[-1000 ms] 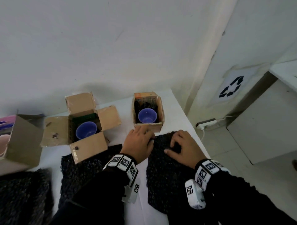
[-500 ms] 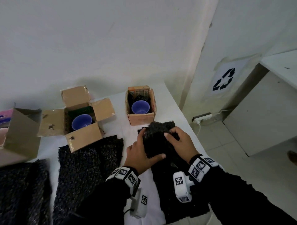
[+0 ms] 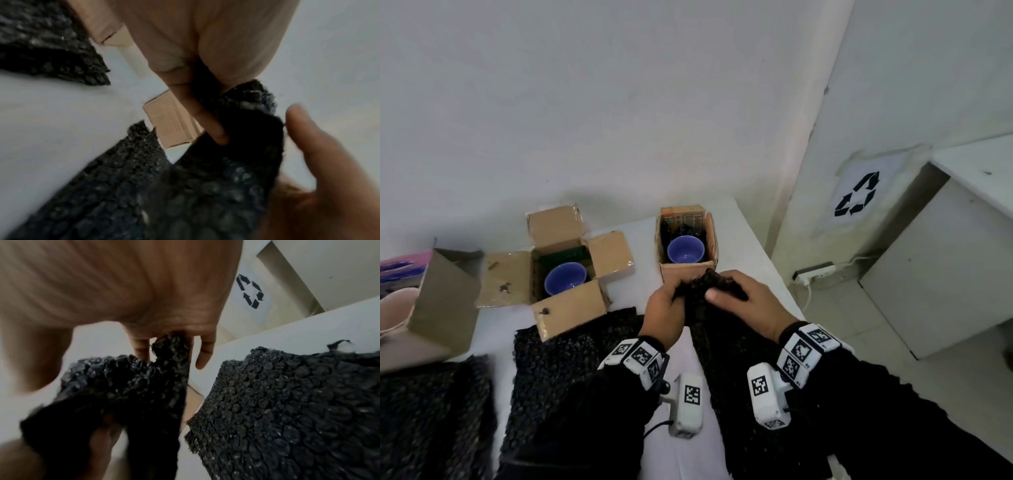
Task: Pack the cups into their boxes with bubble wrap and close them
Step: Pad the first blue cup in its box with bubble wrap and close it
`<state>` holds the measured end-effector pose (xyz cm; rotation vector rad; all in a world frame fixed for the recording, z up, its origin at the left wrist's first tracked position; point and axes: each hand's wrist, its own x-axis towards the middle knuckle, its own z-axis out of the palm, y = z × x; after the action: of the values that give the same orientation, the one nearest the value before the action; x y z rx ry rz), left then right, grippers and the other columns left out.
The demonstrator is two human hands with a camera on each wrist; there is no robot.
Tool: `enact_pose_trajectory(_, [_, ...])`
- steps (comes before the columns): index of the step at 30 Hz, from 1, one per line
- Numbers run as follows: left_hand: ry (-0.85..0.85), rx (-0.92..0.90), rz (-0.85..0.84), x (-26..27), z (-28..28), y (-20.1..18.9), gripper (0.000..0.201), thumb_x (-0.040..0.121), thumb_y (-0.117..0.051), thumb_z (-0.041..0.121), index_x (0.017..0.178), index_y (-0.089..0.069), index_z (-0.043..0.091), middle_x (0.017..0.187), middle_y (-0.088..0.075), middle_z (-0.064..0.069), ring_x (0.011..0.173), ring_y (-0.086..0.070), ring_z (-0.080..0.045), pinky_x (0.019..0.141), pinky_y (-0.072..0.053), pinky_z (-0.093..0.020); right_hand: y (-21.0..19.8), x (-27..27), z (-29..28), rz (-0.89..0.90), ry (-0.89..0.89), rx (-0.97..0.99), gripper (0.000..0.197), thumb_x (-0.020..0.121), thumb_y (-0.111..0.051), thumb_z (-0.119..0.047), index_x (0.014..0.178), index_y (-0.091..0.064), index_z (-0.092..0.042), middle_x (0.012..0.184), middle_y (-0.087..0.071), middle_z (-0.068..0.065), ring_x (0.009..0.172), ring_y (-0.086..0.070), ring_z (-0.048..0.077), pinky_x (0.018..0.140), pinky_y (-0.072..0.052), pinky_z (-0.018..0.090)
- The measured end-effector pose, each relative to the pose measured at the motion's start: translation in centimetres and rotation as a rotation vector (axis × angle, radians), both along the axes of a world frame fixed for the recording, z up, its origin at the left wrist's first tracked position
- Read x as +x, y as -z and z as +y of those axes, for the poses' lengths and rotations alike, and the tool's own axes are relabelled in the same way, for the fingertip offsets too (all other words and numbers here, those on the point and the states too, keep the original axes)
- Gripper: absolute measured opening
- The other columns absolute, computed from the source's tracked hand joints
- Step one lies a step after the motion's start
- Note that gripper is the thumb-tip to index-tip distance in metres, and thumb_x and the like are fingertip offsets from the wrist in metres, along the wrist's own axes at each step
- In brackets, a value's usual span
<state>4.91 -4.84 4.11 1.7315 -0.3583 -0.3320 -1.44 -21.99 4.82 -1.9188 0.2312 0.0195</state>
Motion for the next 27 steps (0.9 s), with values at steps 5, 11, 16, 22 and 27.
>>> enact_pose_trajectory(5, [-0.108, -0.233, 0.416, 1.2, -0.2, -1.5, 0.021, 0.093, -0.057, 0.021, 0.099, -0.071, 0.007, 0.099, -0.072, -0.016, 0.091, -0.068, -0.026, 0.076, -0.053, -0.034, 0.3, 1.0, 1.1, 0.074, -0.140, -0.324, 0.026, 0.073, -0.072, -0.031, 0.094, -0.061, -0.022, 0.094, -0.068, -0.001, 0.089, -0.065, 0.018, 0.080, -0.051, 0.034])
enact_pose_trajectory(11, [-0.052, 0.031, 0.065, 3.5, 1.0, -1.5, 0.026, 0.078, -0.079, 0.017, 0.073, -0.053, 0.016, 0.079, -0.067, -0.008, 0.075, -0.066, -0.021, 0.069, -0.054, -0.028, -1.8, 3.0, 0.7, 0.031, -0.250, -0.332, 0.058, 0.086, -0.049, 0.002, 0.135, -0.053, -0.028, 0.126, -0.059, -0.010, 0.113, -0.053, 0.008, 0.093, -0.037, 0.013])
enact_pose_trajectory(16, [0.210, 0.021, -0.062, 6.7, 2.6, -2.4, 0.033, 0.082, -0.070, 0.000, 0.110, -0.063, 0.017, 0.113, -0.066, -0.001, 0.107, -0.064, -0.015, 0.094, -0.050, -0.031, -2.8, 4.8, 0.2, 0.129, -0.260, -0.276, 0.041, 0.088, -0.050, -0.021, 0.128, -0.054, -0.030, 0.124, -0.063, 0.002, 0.111, -0.057, 0.020, 0.099, -0.043, 0.038])
enact_pose_trajectory(22, [0.175, 0.270, -0.387, 10.9, 2.2, -2.9, 0.033, 0.074, -0.074, 0.002, 0.092, -0.069, 0.029, 0.095, -0.066, 0.005, 0.090, -0.062, -0.005, 0.084, -0.049, -0.021, -3.8, 9.1, -0.5, 0.111, -0.238, -0.350, 0.039, 0.090, -0.043, -0.033, 0.126, -0.056, -0.034, 0.118, -0.056, 0.005, 0.114, -0.047, 0.024, 0.103, -0.033, 0.048])
enact_pose_trajectory(27, [0.152, 0.448, -0.582, 13.2, 1.0, -1.6, 0.055, 0.072, -0.063, -0.003, 0.119, -0.061, 0.025, 0.095, -0.060, 0.001, 0.081, -0.059, -0.016, 0.075, -0.050, -0.028, -2.4, 10.8, -0.8, -0.082, -0.141, -0.600, 0.031, 0.086, -0.058, -0.009, 0.111, -0.052, -0.026, 0.088, -0.046, -0.021, 0.096, -0.048, 0.018, 0.085, -0.037, 0.039])
